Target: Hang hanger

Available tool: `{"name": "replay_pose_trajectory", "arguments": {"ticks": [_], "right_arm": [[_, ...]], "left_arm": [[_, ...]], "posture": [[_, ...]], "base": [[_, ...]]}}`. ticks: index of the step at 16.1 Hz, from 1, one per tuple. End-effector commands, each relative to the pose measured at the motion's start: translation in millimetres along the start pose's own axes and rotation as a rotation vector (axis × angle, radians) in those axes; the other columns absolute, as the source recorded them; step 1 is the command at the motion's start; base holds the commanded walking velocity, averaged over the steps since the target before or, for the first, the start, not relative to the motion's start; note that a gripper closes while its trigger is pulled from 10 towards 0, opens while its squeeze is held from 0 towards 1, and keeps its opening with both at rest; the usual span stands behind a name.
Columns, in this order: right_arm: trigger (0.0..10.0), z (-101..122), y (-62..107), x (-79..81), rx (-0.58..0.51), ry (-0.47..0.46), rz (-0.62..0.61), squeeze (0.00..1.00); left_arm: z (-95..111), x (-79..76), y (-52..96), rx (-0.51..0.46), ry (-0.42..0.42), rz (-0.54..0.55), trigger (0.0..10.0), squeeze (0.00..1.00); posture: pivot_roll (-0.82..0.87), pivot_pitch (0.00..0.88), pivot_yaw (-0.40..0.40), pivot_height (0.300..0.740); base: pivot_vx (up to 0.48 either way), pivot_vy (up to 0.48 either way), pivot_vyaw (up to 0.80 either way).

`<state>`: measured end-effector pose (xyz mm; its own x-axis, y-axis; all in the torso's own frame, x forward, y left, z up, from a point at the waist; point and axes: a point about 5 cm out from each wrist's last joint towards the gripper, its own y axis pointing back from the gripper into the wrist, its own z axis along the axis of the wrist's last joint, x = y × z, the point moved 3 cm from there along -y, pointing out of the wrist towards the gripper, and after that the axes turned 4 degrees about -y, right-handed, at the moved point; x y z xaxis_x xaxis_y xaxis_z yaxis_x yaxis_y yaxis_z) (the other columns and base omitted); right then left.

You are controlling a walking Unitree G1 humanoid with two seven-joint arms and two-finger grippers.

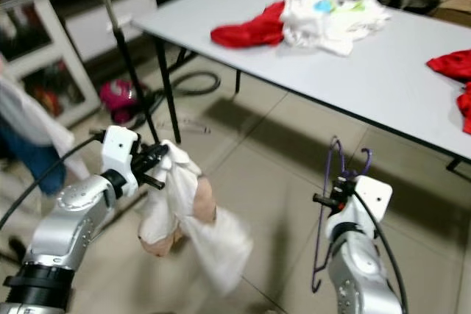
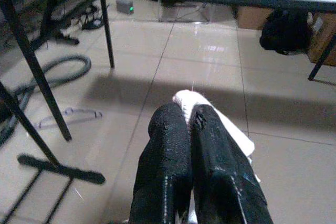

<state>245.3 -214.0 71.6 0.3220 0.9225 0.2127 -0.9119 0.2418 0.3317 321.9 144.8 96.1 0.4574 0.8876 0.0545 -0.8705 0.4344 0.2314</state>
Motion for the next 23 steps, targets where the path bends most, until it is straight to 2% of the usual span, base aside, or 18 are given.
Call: {"name": "replay_pose_trajectory", "arguments": {"ticks": [1, 11, 12, 15, 20, 23], "right_arm": [[10.0, 3, -1.2, 8.6, -0.008, 0.006, 0.027, 0.0], [10.0, 4, -4.8, 19.4, -0.007, -0.01, 0.074, 0.0], [10.0, 6, -5.7, 21.3, -0.015, 0.012, 0.094, 0.0], [10.0, 10, -8.0, 20.8, -0.021, 0.028, 0.104, 0.0], [10.0, 29, -8.0, 45.9, -0.084, 0.145, 0.319, 0.0], [10.0, 32, -11.2, 42.6, -0.095, 0.19, 0.324, 0.0]], "left_arm": [[3, 10.5, 3.6, -0.012, -0.008, 0.039, 10.0, 0.0], [4, 13.6, 4.6, -0.022, -0.008, 0.05, 10.0, 0.0], [9, 11.4, 5.1, -0.064, 0.016, 0.055, 10.0, 0.0], [13, 9.4, 5.0, -0.099, 0.015, 0.065, 10.0, 0.0], [26, 3.9, 5.5, -0.17, 0.046, 0.073, 10.0, 0.0], [29, 3.6, 4.1, -0.182, 0.05, 0.088, 10.0, 0.0]], "posture": [[-0.01, 0.0, 0.027, 0.74], [0.0, 0.0, 0.012, 0.74], [0.0, 0.0, 0.004, 0.74], [0.01, 0.0, -0.01, 0.74], [0.01, 0.0, -0.03, 0.74], [0.01, 0.0, -0.032, 0.74]], "base": [[0.0, 0.431, -0.78], [0.0, 0.432, -0.78], [0.0, 0.0, -0.78], [0.0, 0.0, -0.78], [0.247, 0.0, 0.0], [0.36, 0.0, -0.6]]}}
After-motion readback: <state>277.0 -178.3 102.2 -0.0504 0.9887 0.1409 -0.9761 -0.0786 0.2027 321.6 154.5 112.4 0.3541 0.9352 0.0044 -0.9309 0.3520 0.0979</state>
